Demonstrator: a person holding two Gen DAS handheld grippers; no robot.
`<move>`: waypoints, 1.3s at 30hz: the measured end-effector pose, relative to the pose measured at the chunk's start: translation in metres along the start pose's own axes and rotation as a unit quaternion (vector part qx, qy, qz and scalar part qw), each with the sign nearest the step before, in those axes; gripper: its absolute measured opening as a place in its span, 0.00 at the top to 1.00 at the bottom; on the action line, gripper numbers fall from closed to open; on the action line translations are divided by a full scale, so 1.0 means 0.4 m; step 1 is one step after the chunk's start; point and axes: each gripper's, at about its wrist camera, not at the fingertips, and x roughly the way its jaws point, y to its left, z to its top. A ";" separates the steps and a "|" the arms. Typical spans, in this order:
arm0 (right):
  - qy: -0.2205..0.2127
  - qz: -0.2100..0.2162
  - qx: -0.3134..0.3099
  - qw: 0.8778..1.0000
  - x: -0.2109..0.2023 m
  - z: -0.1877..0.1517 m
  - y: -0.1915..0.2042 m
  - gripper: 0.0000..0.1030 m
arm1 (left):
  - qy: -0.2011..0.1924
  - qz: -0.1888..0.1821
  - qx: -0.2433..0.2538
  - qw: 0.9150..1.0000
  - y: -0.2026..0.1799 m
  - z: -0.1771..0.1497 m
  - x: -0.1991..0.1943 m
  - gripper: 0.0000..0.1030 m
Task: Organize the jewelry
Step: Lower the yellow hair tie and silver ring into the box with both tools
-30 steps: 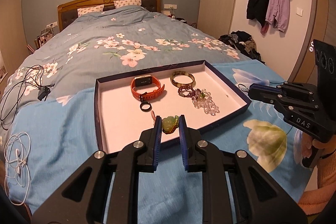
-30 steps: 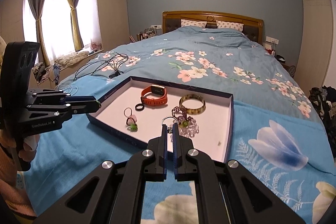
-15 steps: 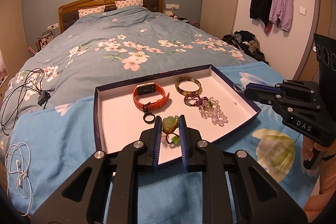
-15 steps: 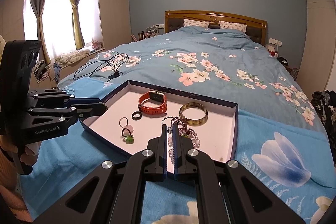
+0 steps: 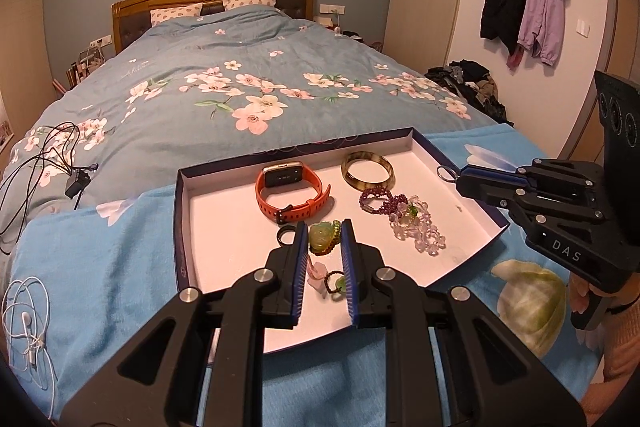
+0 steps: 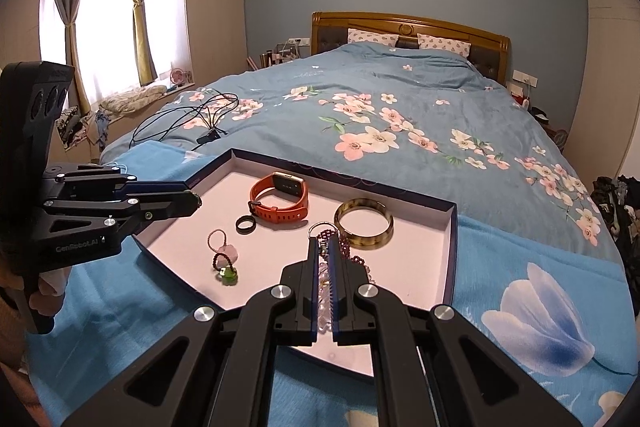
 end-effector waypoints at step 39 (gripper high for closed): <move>0.026 0.001 0.000 1.000 0.075 0.004 -0.013 0.97 | 0.023 0.023 -0.004 0.999 0.016 0.028 0.097 0.84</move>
